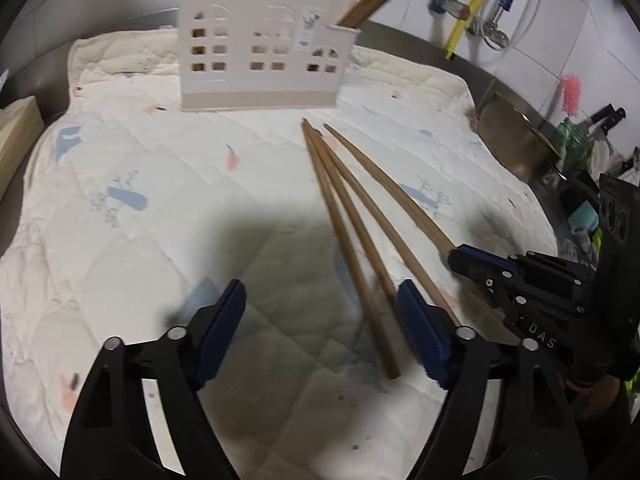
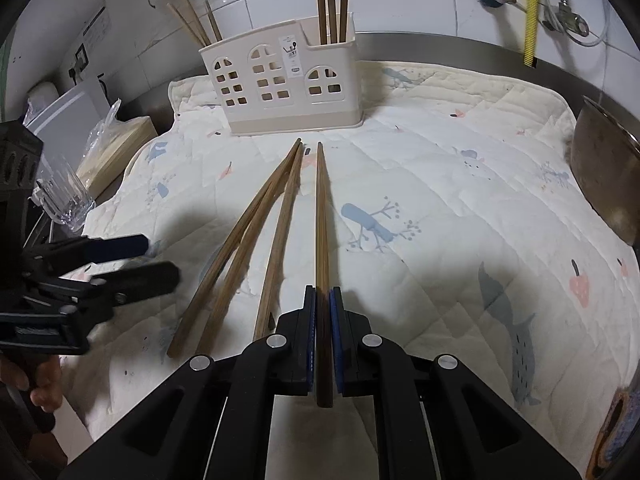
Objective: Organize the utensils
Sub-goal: 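Close the left tool on a chopstick while the right tool closes on another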
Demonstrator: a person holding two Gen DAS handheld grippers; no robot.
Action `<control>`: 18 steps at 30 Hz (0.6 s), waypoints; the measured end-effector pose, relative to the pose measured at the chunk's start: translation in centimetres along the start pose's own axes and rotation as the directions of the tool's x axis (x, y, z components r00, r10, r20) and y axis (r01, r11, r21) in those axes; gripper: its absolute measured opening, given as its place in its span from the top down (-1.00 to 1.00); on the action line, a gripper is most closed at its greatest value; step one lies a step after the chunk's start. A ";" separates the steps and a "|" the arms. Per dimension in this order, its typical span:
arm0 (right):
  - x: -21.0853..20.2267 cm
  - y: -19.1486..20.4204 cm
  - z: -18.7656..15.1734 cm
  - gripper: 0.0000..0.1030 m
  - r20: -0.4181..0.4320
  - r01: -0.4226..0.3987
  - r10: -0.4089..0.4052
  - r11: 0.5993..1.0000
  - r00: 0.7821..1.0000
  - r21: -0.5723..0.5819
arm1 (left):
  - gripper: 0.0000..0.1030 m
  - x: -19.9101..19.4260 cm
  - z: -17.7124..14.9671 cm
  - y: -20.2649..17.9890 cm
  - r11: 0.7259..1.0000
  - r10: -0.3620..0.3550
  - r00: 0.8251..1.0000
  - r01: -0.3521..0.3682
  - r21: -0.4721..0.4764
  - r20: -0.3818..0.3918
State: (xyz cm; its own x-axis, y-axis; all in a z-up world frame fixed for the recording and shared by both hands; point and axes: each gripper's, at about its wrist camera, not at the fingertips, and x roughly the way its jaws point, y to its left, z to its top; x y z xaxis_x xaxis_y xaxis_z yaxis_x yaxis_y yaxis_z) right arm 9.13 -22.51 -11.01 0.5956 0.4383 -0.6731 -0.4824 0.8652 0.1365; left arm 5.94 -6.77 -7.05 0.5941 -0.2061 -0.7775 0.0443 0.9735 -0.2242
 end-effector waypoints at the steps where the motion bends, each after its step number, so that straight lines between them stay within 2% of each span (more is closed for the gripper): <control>1: -0.1 0.0 -0.1 0.87 0.002 -0.003 0.003 1.000 1.000 0.002 | -0.30 0.3 0.0 -0.3 1.000 -0.008 1.000 0.008 0.003 -0.007; 8: -0.3 -0.5 -0.2 0.87 0.009 -0.013 0.013 1.000 1.000 0.020 | 0.40 1.5 -0.2 -1.5 0.999 -0.037 0.999 0.038 0.021 -0.039; 14: -0.3 -0.8 -0.5 0.86 0.010 -0.016 0.015 0.999 1.000 0.033 | 0.65 1.9 -0.2 -2.1 0.999 -0.021 0.999 0.022 0.040 -0.040; 18: -0.4 -0.9 -0.5 0.86 0.011 -0.016 0.016 0.999 1.000 0.039 | 0.70 2.2 -0.3 -2.0 0.999 -0.002 0.999 0.005 0.053 -0.044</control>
State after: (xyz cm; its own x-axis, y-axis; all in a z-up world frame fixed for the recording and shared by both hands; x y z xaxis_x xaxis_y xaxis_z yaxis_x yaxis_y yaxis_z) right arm 9.03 -23.56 -11.26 0.5948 0.4546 -0.6630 -0.4666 0.8668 0.1757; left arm 6.92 -9.16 -8.43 0.5584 -0.2127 -0.8018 0.0894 0.9764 -0.1967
